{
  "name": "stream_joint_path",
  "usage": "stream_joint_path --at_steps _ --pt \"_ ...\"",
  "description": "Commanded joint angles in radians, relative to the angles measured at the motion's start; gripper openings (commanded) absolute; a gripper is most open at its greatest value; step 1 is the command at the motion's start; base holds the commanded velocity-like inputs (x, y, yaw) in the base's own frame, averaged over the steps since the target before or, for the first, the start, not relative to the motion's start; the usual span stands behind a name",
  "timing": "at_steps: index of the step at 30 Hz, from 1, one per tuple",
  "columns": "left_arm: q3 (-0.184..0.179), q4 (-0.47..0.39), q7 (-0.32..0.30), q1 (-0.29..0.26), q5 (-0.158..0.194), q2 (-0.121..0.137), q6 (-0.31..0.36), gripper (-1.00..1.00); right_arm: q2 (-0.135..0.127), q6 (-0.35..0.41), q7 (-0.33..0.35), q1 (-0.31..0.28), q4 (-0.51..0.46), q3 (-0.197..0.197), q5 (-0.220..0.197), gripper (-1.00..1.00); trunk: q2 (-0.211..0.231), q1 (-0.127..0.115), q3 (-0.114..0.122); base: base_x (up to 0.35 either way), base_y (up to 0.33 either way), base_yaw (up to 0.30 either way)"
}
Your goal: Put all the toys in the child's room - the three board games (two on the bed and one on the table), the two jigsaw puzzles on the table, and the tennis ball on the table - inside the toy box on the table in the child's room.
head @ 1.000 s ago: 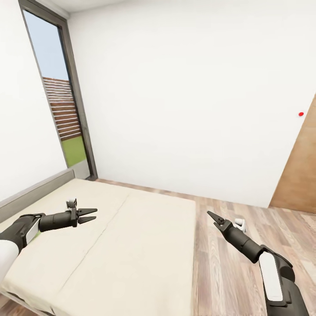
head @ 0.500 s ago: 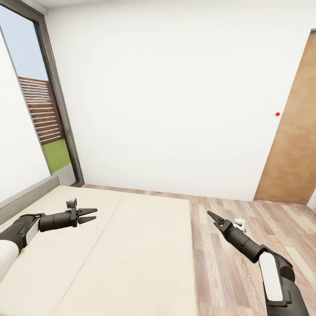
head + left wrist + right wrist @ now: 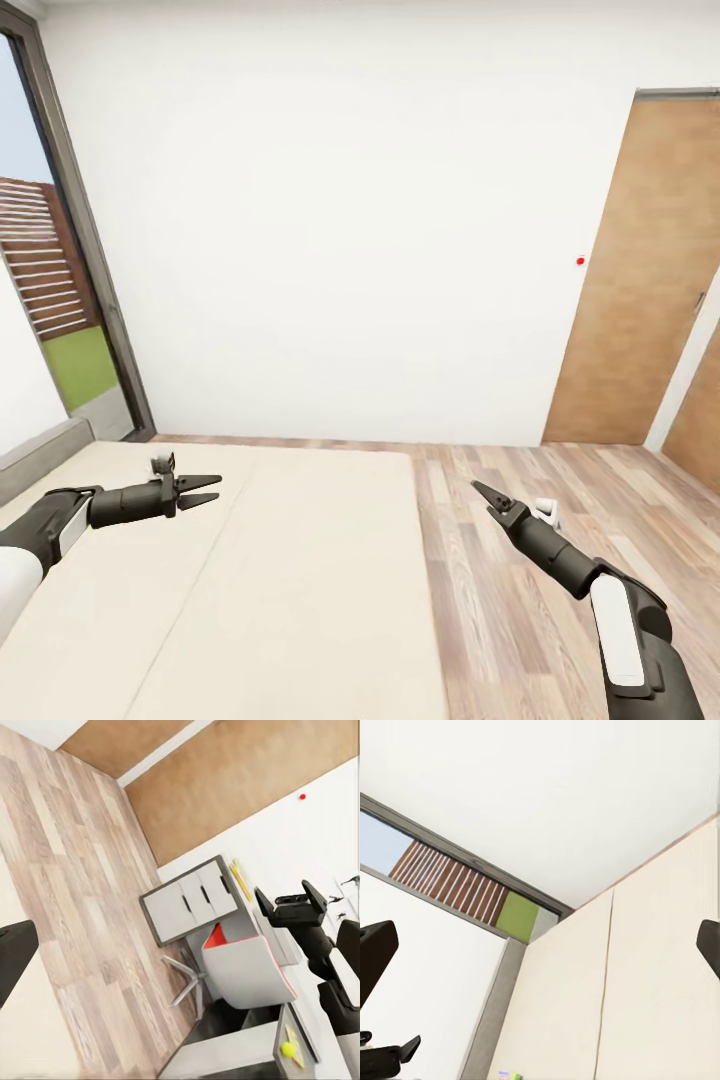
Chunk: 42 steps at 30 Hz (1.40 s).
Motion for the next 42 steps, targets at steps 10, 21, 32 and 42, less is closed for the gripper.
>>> stream_joint_path --at_steps 10,21,32,42 --pt "-0.001 0.0 -0.003 0.0 0.001 0.0 0.011 1.0 0.001 0.006 0.003 -0.001 0.0 -0.003 0.0 1.0 -0.001 0.0 0.001 -0.02 0.111 -0.054" --pt "-0.001 0.0 -0.003 0.0 0.001 0.0 0.011 1.0 0.001 0.006 0.003 -0.001 0.0 -0.003 0.0 1.0 -0.001 0.0 0.001 -0.002 0.106 -0.004" --pt "-0.001 0.0 -0.003 0.0 0.001 0.0 0.011 1.0 0.001 0.006 0.003 -0.001 0.0 -0.003 0.0 1.0 -0.001 0.0 0.001 0.0 0.149 0.0" --pt "-0.001 0.0 -0.003 0.0 0.001 0.0 0.011 1.0 0.001 0.005 0.003 -0.001 0.0 -0.003 0.0 1.0 -0.001 0.0 0.001 0.0 0.105 0.0"
